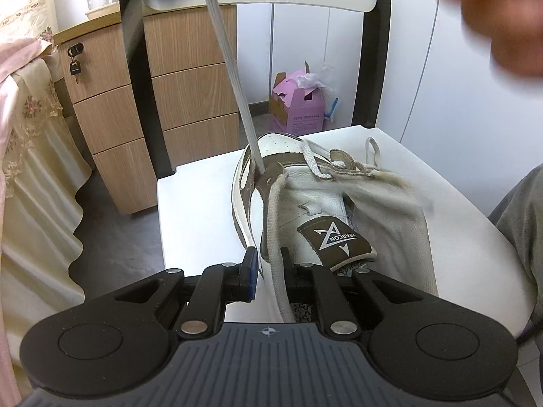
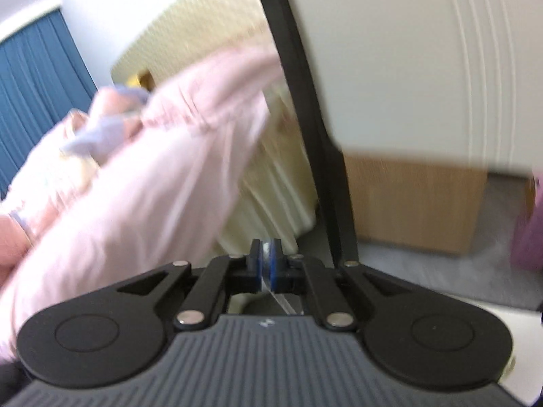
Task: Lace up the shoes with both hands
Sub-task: 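Pull the lace end up high with the right gripper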
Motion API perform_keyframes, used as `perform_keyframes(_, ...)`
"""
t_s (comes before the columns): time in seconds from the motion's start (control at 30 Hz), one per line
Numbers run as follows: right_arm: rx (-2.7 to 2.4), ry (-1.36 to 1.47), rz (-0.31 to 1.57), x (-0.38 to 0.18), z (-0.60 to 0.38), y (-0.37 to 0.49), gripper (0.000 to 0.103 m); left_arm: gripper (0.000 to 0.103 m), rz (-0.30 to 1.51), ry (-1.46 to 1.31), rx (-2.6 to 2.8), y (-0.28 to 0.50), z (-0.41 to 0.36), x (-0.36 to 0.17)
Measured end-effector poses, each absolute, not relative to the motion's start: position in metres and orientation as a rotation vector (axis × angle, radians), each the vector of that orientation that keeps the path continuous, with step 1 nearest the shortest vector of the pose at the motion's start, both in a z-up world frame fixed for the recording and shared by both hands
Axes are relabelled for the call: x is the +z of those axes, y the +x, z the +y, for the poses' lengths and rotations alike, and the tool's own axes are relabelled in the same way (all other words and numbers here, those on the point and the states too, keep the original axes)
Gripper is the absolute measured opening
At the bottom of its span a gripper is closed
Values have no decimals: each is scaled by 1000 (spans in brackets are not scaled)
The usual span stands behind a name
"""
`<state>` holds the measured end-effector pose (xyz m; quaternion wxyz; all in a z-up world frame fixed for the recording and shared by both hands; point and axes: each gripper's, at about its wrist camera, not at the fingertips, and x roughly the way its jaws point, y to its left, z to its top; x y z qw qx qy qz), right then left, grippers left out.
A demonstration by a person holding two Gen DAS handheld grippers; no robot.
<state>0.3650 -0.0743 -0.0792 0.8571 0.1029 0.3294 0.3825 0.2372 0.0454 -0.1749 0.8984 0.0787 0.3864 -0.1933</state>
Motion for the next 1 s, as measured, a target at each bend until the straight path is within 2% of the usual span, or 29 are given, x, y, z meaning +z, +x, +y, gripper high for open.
perform_keyframes(0.43, 861, 269, 288, 85, -104, 352, 4, 13, 822, 153, -397, 238, 39, -178)
perform_keyframes(0.63, 922, 274, 178, 128, -105, 343, 4, 13, 835, 151, -375, 239, 37, -177)
perform_keyframes(1.0, 965, 288, 106, 189, -97, 331, 3, 13, 863, 128, -327, 238, 30, -175)
